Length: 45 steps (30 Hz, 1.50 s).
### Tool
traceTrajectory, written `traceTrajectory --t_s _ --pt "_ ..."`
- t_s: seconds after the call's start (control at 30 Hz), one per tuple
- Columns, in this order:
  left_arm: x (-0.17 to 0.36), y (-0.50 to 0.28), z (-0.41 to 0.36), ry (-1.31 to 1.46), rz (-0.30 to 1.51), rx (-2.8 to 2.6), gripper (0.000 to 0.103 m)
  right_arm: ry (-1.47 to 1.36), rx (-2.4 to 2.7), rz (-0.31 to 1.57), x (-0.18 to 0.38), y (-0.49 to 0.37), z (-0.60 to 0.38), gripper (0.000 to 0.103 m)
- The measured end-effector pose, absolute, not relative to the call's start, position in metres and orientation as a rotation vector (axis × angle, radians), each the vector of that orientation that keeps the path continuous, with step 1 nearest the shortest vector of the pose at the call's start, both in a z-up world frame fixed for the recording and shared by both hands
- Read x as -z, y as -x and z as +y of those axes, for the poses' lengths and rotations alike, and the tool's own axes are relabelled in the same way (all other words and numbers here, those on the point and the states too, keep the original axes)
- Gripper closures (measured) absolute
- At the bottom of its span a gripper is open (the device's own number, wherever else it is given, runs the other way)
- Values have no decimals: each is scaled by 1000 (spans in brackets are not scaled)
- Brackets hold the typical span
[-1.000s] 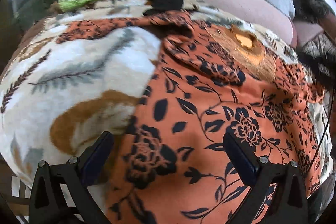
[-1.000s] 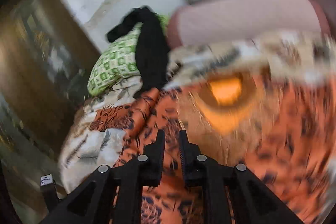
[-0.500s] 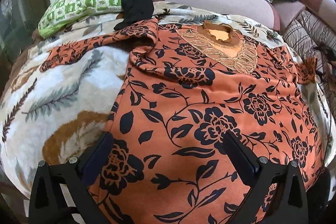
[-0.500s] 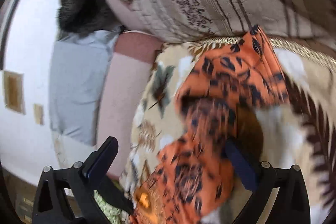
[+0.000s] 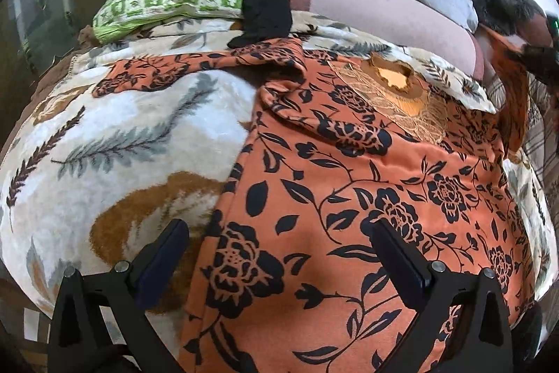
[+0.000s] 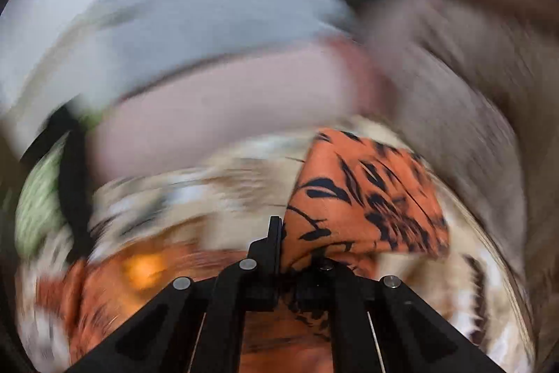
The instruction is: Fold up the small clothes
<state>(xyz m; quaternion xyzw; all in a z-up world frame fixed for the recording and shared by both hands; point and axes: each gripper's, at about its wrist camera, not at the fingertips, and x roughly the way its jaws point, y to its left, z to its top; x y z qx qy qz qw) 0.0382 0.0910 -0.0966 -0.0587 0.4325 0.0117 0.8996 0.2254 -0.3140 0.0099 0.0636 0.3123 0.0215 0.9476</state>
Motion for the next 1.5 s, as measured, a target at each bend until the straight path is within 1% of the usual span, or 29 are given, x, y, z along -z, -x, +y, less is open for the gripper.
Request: traceTrajectory --t_s 0.03,0.07,0.1,0.13,0.17,0.23,0.3,0.4,0.47,0.6,0.67,0.73,0.8,0.93,1.0,1.03,1.07,1.1,1.13,1.17,1.23,1.3,1.33,1.37,1.4,1.43,1.47,1.5 --pt "95 -37 93 125 888 -26 0 -84 -118 634 -7 -214 -273 96" --pt "93 -35 96 127 881 -31 0 -50 -194 654 5 -209 -235 91" --pt "90 -33 100 129 874 -39 0 -48 -257 677 20 -204 -209 84" --pt "88 -33 104 132 870 -49 0 -44 -340 736 46 -204 -178 47" --pt "87 -32 108 136 867 -56 0 -34 -385 801 66 -205 -161 0" --pt "81 -31 116 147 851 -67 0 -53 -415 894 102 -205 -146 0" --pt "77 -34 121 161 831 -71 0 -148 -394 911 116 -198 -161 0" --pt "75 -53 118 194 830 -45 0 -328 -321 866 110 -193 -219 0" --pt "72 -71 106 193 832 -5 0 -390 -265 852 105 -197 -251 0" --pt "63 -125 77 197 816 67 0 -516 -233 893 110 -221 -292 0" --pt "62 -157 69 243 834 87 0 -575 -246 934 124 -226 -306 0" --pt "69 -195 62 317 906 143 0 -614 -249 971 143 -230 -314 0" --pt "87 -227 56 381 1004 140 0 -663 -259 990 155 -234 -323 0" --pt "123 -254 53 456 1090 72 1 -796 -313 954 155 -223 -347 0" --pt "133 -258 58 508 1099 36 11 -872 -327 953 154 -216 -360 0" --pt "134 -257 60 507 1091 7 27 -919 -333 951 154 -213 -366 0" --pt "134 -257 61 492 1085 -9 47 -953 -334 940 154 -209 -374 0" --pt "134 -256 64 465 1082 -23 57 -952 -325 920 149 -208 -380 0" --pt "135 -255 67 459 1081 -28 71 -933 -310 903 140 -209 -385 0" --pt "137 -255 71 470 1082 -27 76 -893 -277 888 132 -213 -391 0" --pt "138 -253 77 488 1074 -13 76 -792 -201 914 126 -238 -396 0" --pt "138 -251 76 475 1070 -11 76 -697 -189 980 134 -268 -392 0" --pt "137 -250 74 457 1070 -12 76 -633 -166 1042 144 -285 -388 3" --pt "137 -250 75 442 1068 -11 76 -582 -153 1101 153 -298 -381 30" --pt "136 -248 76 425 1067 -8 76 -537 -159 1150 159 -308 -373 64" --pt "137 -248 75 409 1062 -18 76 -488 -150 1169 159 -311 -365 88" --pt "138 -248 75 390 1058 -20 76 -403 -143 1155 152 -310 -354 88" --pt "138 -250 75 378 1056 -23 79 -335 -137 1129 143 -307 -346 89"
